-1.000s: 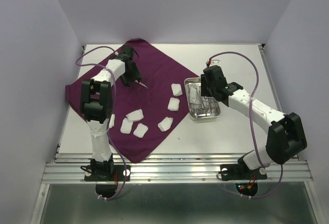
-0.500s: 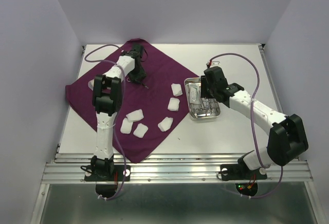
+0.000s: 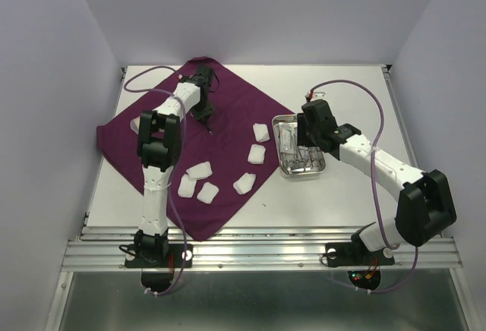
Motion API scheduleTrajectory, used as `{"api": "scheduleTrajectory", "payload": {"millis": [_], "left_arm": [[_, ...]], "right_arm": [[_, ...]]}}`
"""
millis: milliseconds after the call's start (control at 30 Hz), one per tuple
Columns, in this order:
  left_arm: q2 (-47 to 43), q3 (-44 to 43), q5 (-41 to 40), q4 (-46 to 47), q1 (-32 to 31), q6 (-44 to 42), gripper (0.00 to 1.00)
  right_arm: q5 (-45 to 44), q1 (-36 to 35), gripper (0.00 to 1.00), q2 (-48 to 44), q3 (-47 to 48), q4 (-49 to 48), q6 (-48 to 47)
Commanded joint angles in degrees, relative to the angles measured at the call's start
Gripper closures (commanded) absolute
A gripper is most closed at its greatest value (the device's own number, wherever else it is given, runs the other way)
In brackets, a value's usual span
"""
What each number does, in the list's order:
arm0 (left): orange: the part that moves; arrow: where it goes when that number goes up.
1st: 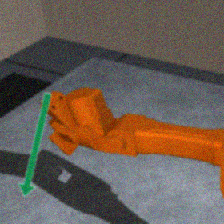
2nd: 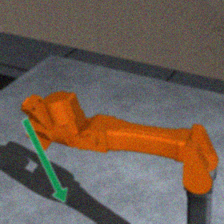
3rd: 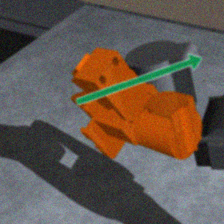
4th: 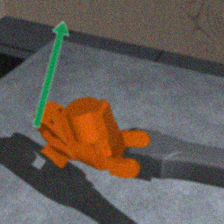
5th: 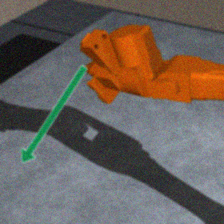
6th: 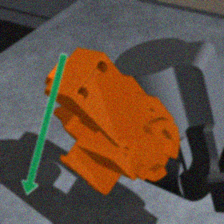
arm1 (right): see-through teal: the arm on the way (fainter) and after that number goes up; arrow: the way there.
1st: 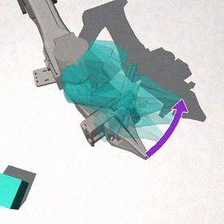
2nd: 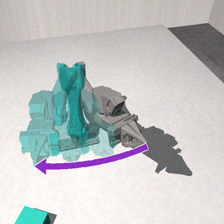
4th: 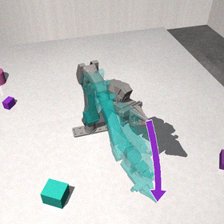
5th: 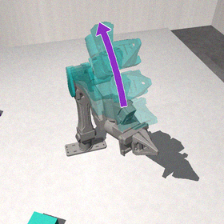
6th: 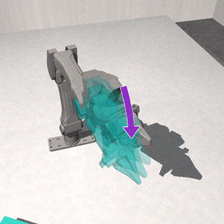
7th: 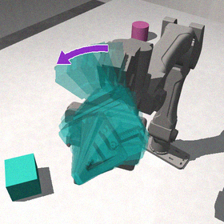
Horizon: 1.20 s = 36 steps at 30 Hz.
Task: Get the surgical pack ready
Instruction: Pick up the medical item from the surgical kit, then place the medical item in the surgical kit.
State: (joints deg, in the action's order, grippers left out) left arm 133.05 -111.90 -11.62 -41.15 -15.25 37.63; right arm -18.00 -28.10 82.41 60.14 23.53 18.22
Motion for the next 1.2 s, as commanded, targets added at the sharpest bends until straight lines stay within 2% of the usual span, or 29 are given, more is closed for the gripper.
{"api": "scheduleTrajectory", "payload": {"millis": [0, 233, 367, 633, 700, 733, 867, 933, 1167], "left_arm": [[-3.5, -0.2, -2.7, -1.8, -2.2, 0.0, 0.82], [-10.5, 4.2, -2.5, 0.0, -4.1, -1.0, 0.99], [-14.8, 8.8, 0.5, 3.5, -6.1, -1.6, 1.0], [-14.7, 13.3, 3.5, 5.9, -10.5, -1.2, 1.0], [-14.1, 14.2, 4.9, 7.6, -11.3, -1.1, 0.93], [-14.0, 15.2, 6.2, 8.1, -11.8, -0.8, 0.83], [-13.3, 16.0, 7.3, 8.8, -12.7, -0.5, 0.54], [-14.2, 16.6, 7.3, 8.8, -12.9, -0.9, 0.46], [-22.6, 22.5, 4.7, 7.9, -12.5, -4.1, 0.44]], "right_arm": [[0.2, 0.3, 0.53, -2.6, -0.2, -1.0, 0.1], [1.2, 0.3, 0.53, -2.5, 0.4, -0.5, 0.3], [2.5, 0.3, 0.53, -2.6, 0.7, -1.2, 1.5], [5.1, -0.9, 0.55, -1.4, 1.9, -2.0, 5.1], [5.2, -1.5, 0.55, -0.5, 2.3, -2.0, 5.9], [5.4, -2.8, 0.55, -0.1, 2.9, -2.1, 6.4], [3.6, -6.5, 0.55, 2.7, 4.6, -1.7, 7.1], [2.6, -8.5, 0.55, 4.8, 6.7, -1.6, 7.5], [0.2, -13.6, 0.54, 12.9, 12.8, -0.9, 7.9]]}}
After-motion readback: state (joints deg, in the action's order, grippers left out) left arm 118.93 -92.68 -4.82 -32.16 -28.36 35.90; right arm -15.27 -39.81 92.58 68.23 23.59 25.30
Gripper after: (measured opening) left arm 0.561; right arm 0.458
